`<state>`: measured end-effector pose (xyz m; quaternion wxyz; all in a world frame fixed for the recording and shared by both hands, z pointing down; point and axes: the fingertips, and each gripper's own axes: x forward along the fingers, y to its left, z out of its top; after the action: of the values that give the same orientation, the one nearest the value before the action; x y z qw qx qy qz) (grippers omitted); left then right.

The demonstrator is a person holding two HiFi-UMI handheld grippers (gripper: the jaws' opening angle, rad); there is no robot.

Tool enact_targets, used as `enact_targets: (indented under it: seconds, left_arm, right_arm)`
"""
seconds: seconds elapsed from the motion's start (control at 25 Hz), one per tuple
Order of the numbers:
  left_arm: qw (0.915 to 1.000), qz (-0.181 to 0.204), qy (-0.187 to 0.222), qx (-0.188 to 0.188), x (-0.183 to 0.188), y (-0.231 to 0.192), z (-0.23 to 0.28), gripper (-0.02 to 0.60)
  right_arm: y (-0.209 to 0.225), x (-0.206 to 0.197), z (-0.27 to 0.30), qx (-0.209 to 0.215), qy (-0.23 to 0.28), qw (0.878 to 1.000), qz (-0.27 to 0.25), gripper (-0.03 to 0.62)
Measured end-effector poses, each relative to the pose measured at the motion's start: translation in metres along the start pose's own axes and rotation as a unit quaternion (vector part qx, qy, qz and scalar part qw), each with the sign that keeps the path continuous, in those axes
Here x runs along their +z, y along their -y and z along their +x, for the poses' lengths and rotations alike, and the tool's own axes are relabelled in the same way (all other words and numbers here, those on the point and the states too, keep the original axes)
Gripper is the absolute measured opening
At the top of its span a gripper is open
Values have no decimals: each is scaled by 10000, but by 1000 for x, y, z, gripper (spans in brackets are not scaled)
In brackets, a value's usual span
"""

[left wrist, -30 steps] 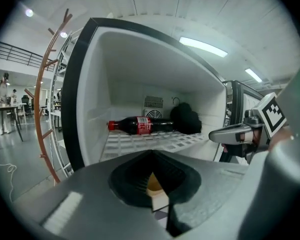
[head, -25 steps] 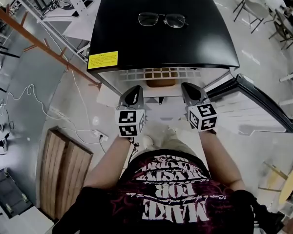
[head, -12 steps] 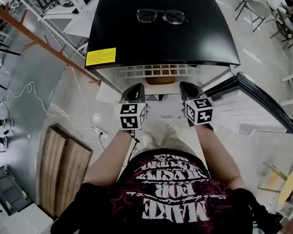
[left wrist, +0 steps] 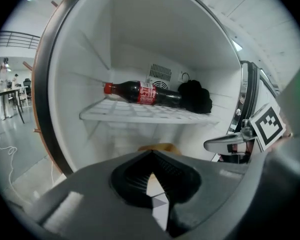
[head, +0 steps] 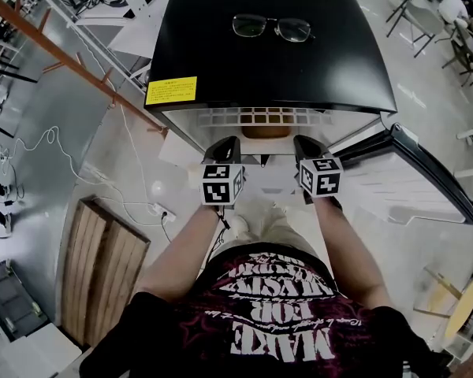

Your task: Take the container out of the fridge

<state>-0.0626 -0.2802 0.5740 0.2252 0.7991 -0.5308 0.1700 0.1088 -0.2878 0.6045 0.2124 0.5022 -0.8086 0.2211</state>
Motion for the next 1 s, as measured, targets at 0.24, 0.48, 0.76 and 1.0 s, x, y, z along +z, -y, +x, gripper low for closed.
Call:
enact_targets:
  seconds: [0.24,0.48,0.76,1.0]
  left_arm:
    - [9999,39,-122,30,-10,-4,13,0]
    - [9998,25,-173,1,-11,-4,18,0]
    - [9998,2,-209,-3,-11,-7,19,0]
    - [9997,-32,-233,18,-12,-13,19,0]
  right_arm:
    - [6,-11,14,-24,-138,9998,110,32]
    - [14,-16,27,-91,-242,9994,224,46]
    - [20,-24,41,-179,-399,9987,273,98]
    - [26,-30,51,-261,-519,9978,312,121]
